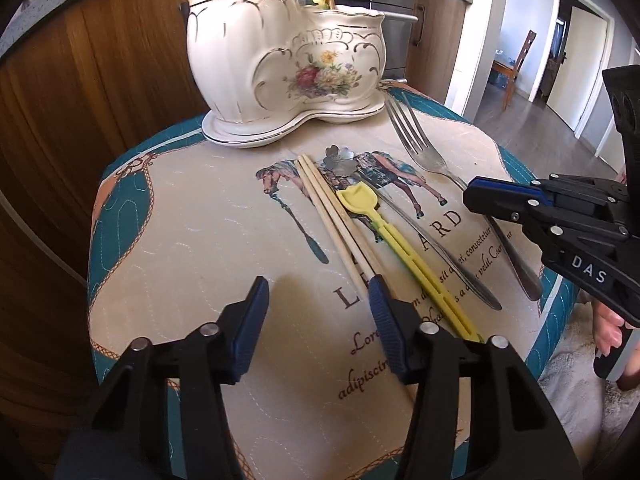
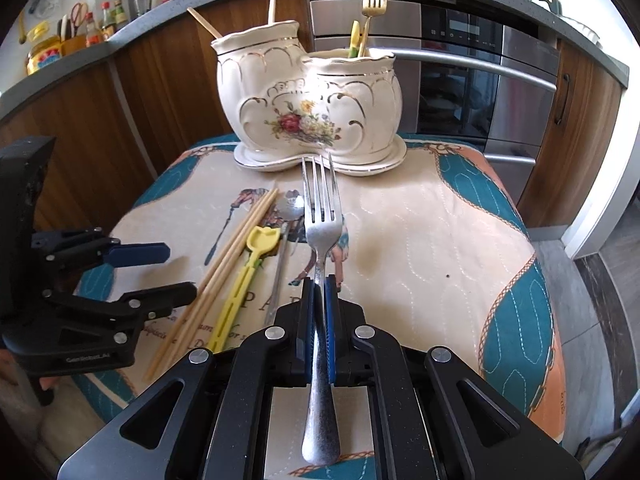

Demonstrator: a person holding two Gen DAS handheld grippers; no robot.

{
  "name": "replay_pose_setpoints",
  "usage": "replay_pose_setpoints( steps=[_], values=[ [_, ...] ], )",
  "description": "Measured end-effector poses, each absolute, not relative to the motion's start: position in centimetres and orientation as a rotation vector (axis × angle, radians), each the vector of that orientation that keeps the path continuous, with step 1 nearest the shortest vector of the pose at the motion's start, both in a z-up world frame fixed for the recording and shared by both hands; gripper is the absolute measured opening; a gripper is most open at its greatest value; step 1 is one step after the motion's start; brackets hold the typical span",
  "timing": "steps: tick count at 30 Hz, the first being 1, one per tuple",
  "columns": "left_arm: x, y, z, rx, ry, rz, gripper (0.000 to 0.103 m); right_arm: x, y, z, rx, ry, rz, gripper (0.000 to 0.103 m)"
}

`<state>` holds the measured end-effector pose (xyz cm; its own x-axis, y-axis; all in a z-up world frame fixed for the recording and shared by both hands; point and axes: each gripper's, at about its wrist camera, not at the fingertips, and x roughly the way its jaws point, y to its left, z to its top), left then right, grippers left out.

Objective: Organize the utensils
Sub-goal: 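Grasp a chopstick with the left tool while the right tool grasps the silver fork, then lift the chopstick and silver fork and carry both over the ceramic holder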

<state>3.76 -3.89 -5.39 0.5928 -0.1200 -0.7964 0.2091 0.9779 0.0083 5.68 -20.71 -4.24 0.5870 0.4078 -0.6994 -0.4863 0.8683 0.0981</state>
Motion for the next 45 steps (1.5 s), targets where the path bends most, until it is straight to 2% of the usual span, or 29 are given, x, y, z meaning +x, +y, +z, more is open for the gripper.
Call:
replay_pose_setpoints(
  steps=[8,9,11,13,25,27,29,35,45],
  values=[
    [6.0,-4.5,-5.5,0.138,0.995,-0.151,0.041,5.9,-21.0,-4.8,-0.13,0.806,0.506,0.006],
    [6.0,-4.5,-5.4,0.14,0.997,-0.153,0.039,5.9,-21.1,-4.9,-0.131,0.814,0.509,0.006],
    [5.7,-4.6,-5.2,0.145,1.015,-0.176,0.024,5.9,-21.3,-5.0,-0.128,0.824,0.511,0.006],
    [5.4,-4.4,-5.0,0.15,1.036,-0.191,0.018,6.1,-21.5,-5.1,-0.122,0.838,0.512,0.006],
    [5.3,-3.5,-4.8,0.168,1.085,-0.207,0.018,6.9,-20.8,-6.0,-0.138,0.872,0.506,0.008],
    [5.3,-3.5,-4.8,0.166,1.085,-0.207,0.015,7.1,-20.8,-6.0,-0.125,0.875,0.504,0.006],
    [5.4,-3.5,-4.7,0.163,1.079,-0.204,0.007,7.1,-20.9,-6.0,-0.117,0.873,0.505,0.006],
    [5.3,-3.0,-4.9,0.12,1.055,-0.21,0.005,6.3,-21.3,-4.7,-0.079,0.811,0.519,0.006],
    [3.0,-1.1,-2.0,0.012,0.85,-0.261,0.005,4.4,-22.6,-1.2,0.001,0.624,0.547,0.006]
  ],
)
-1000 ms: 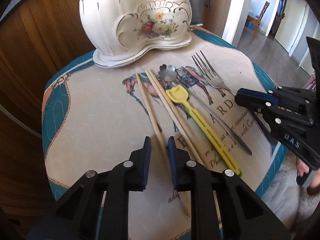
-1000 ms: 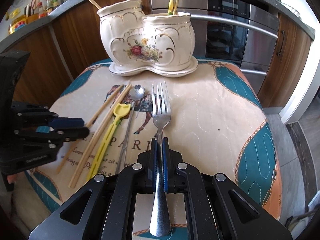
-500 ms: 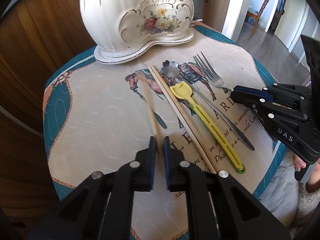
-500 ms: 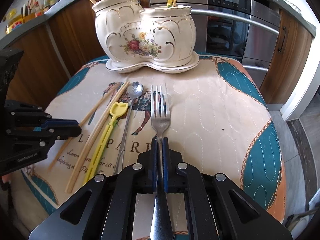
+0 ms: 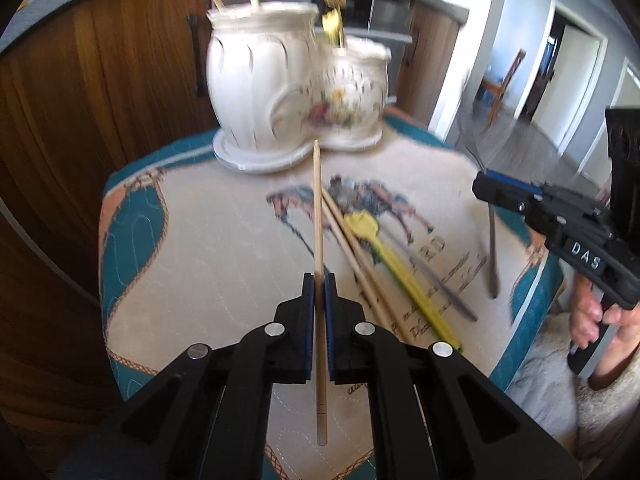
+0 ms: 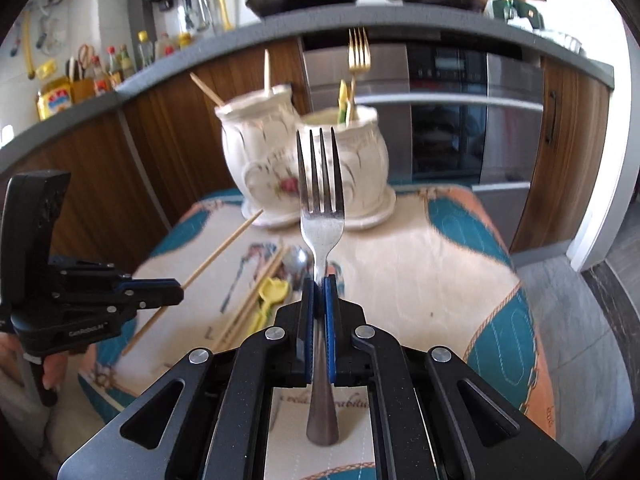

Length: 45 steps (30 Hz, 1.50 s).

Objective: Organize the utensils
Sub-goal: 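Lift the chopstick and silver fork and carry both over the ceramic holder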

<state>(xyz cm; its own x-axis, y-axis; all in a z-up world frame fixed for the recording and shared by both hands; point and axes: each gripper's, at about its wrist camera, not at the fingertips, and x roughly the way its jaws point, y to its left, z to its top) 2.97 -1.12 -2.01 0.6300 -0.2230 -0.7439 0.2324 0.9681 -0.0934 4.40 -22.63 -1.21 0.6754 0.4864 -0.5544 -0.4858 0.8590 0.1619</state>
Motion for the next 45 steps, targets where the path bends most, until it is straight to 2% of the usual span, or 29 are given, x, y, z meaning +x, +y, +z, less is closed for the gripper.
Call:
replay_pose_setpoints(
  steps=[13,26,36,45],
  values=[
    [3.0,1.0,2.9,-0.076,0.478,-0.283,0.005,3.9,-21.9,3.4,-0.012,0.397,0.486,0.006],
    [9.4,1.3,9.3,-0.166,0.285,-0.305,0.005,11.2,-20.6,10.9,0.085,0.235,0.457,0.006],
    [15.7,1.0,10.9,-0.207,0.209,-0.253,0.005,16.4,-20.9,10.3,0.169,0.224,0.473,0.006],
    [16.3,-1.3,8.9,-0.081,0.163,-0.205,0.005,18.1,-19.7,8.7,0.151,0.259,0.476,0.006]
  ],
)
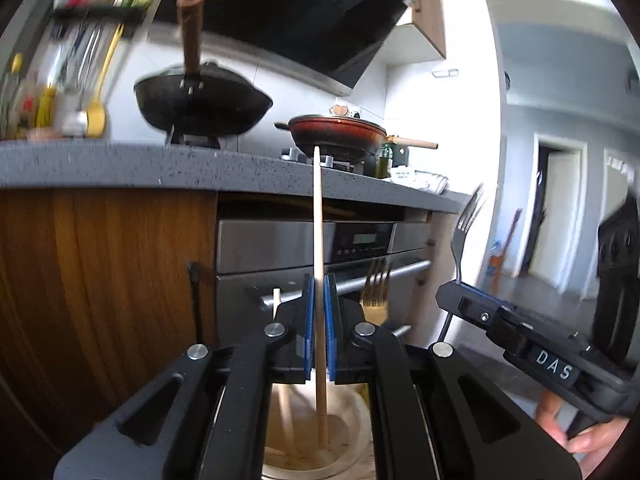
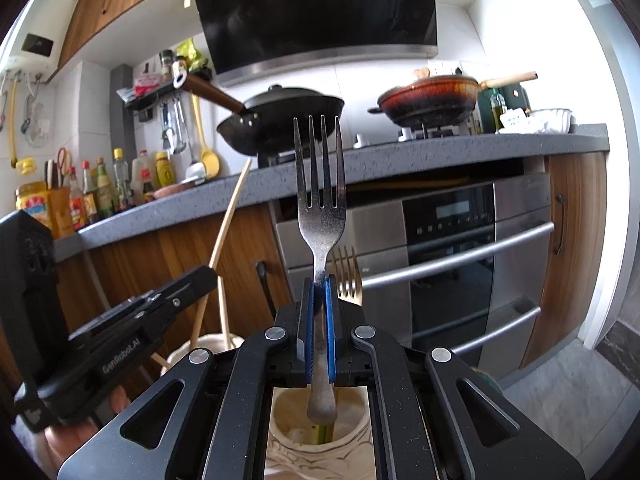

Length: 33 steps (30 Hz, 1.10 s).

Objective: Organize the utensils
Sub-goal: 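Lift the chopstick and silver fork and carry both over the ceramic holder, then lower the chopstick and silver fork into the holder cups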

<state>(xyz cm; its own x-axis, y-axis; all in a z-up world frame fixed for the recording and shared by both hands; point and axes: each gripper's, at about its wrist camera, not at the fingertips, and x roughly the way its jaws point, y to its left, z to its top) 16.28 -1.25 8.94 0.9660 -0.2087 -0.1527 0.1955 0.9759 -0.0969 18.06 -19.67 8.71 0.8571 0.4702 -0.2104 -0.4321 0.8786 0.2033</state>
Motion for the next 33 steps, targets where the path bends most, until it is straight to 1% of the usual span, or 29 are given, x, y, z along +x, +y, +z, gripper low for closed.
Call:
replay_pose_setpoints(
  steps=[3,12,33],
  values=[
    [15.4,-2.2,8.1,-0.003,0.139,-0.199,0.005,18.2,-19.4,8.2,0.136,0.276,0.472,0.006],
    [13.2,-3.4,7.4,0.086,0.097,-0.228,0.005,18.9,-19.1,6.9,0.128,0.328,0.468,0.006],
    [14.6,-2.6,7.9,0.025,0.117,-0.218,0.007,19.4,-19.1,6.7,0.141,0.36,0.489,0.006]
  ],
)
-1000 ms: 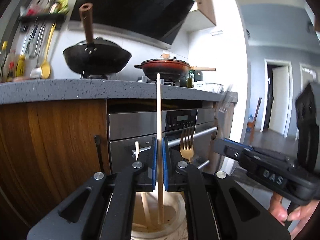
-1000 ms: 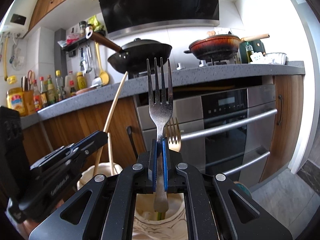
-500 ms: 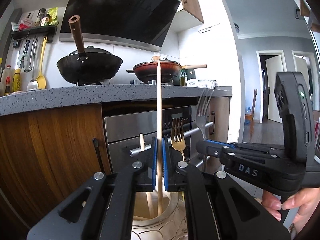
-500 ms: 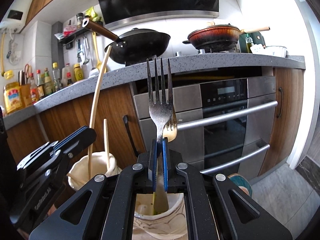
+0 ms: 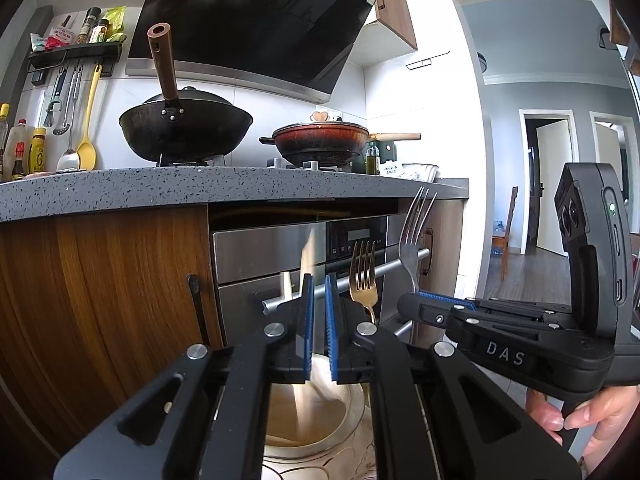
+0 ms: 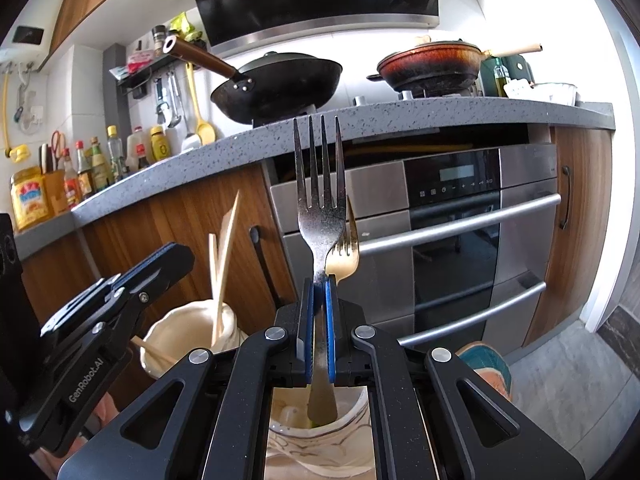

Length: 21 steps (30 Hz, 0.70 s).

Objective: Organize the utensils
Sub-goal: 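Lower the chopstick and silver fork into the holder cups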

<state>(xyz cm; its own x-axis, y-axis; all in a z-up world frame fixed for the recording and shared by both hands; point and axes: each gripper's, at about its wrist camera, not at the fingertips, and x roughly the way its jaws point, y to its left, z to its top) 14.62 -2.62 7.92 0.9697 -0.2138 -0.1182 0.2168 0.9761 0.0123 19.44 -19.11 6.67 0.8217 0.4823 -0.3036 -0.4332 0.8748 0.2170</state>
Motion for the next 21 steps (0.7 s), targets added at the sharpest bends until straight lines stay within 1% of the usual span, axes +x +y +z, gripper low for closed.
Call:
replay_pose_setpoints(
  steps=[4,6,8,11,20,21],
  values=[
    [14.8,-2.6,8.1,0.017,0.124,-0.214,0.007,19.9,-19.0,6.3,0.133,0.389,0.49,0.006],
    [14.7,-2.7,8.2,0.019,0.121,-0.218,0.013,20.3,-18.9,6.0,0.127,0.42,0.49,0.006],
    [14.2,-2.8,8.5,0.023,0.099,-0.221,0.023,20.6,-18.9,5.7,0.126,0.447,0.486,0.006],
    [13.8,-3.2,8.8,0.038,0.083,-0.215,0.03,21.1,-18.7,5.0,0.116,0.482,0.469,0.006],
    [13.9,-3.2,8.8,0.042,0.093,-0.221,0.031,22.1,-18.8,3.6,0.107,0.537,0.428,0.007],
    [13.9,-3.2,8.8,0.041,0.094,-0.22,0.031,22.0,-18.9,3.6,0.111,0.536,0.425,0.008]
  ],
)
